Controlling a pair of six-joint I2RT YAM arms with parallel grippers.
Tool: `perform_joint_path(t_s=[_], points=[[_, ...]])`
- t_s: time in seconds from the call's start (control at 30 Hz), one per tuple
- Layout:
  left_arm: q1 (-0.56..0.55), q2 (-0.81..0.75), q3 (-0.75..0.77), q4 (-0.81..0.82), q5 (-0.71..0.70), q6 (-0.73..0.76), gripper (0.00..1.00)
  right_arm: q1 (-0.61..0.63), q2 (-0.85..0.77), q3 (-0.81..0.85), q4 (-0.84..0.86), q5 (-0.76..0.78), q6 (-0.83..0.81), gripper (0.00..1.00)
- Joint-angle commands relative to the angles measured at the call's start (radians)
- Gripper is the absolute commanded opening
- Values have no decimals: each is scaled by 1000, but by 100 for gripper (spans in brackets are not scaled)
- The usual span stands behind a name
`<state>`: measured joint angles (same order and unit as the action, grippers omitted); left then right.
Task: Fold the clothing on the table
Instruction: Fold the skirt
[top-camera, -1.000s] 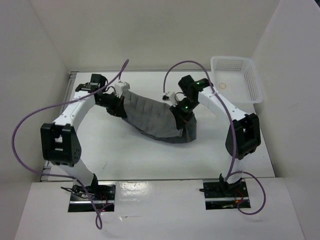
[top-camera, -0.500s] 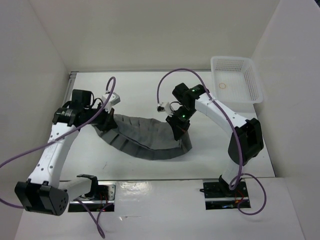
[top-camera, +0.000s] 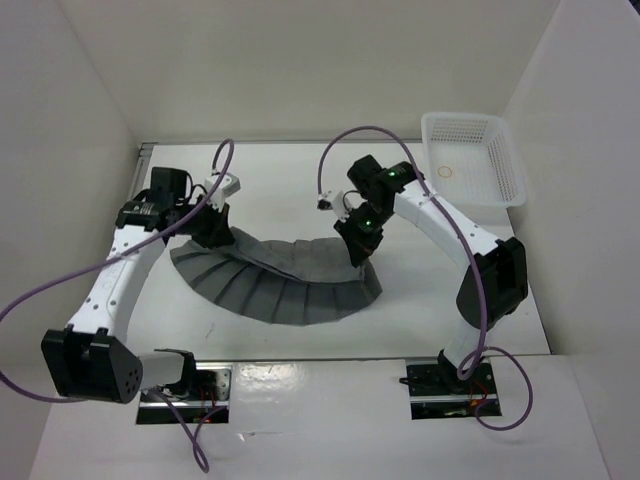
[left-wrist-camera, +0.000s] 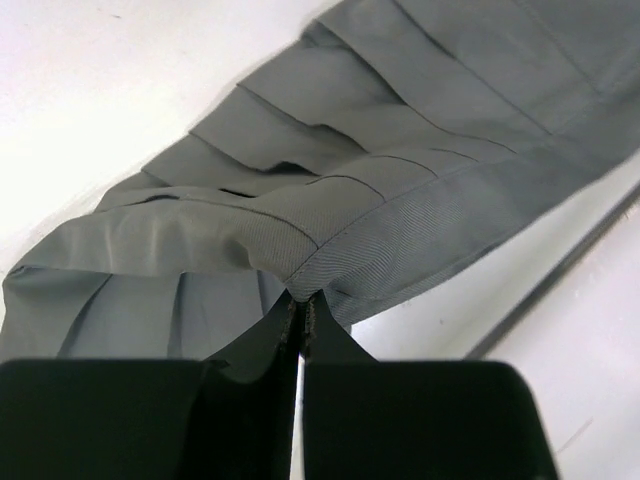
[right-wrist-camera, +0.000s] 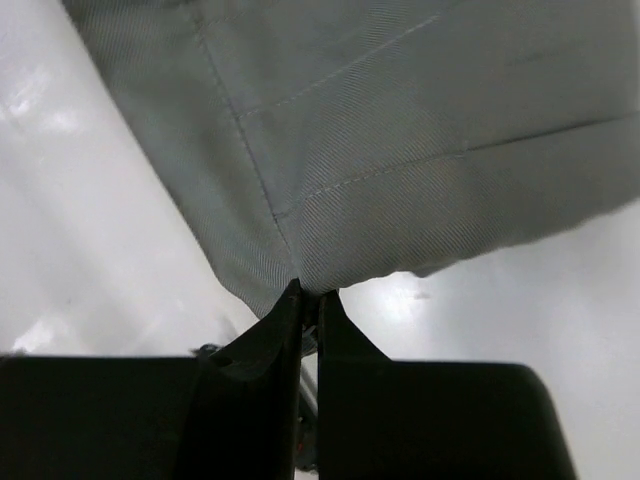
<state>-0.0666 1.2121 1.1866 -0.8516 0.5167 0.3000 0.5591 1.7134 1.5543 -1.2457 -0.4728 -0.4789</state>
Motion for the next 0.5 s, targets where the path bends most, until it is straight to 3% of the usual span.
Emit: perform_joint_path(t_s=[0.0, 0.27, 0.47], points=[[7, 72, 50, 124, -27, -38, 0, -54, -49, 99, 80, 94, 65, 0], [51, 233, 204, 255, -3, -96, 0, -157, -69, 236, 184, 195, 126, 0], [60, 332, 324, 321, -47, -139, 0, -168, -78, 184, 235, 209, 137, 0]])
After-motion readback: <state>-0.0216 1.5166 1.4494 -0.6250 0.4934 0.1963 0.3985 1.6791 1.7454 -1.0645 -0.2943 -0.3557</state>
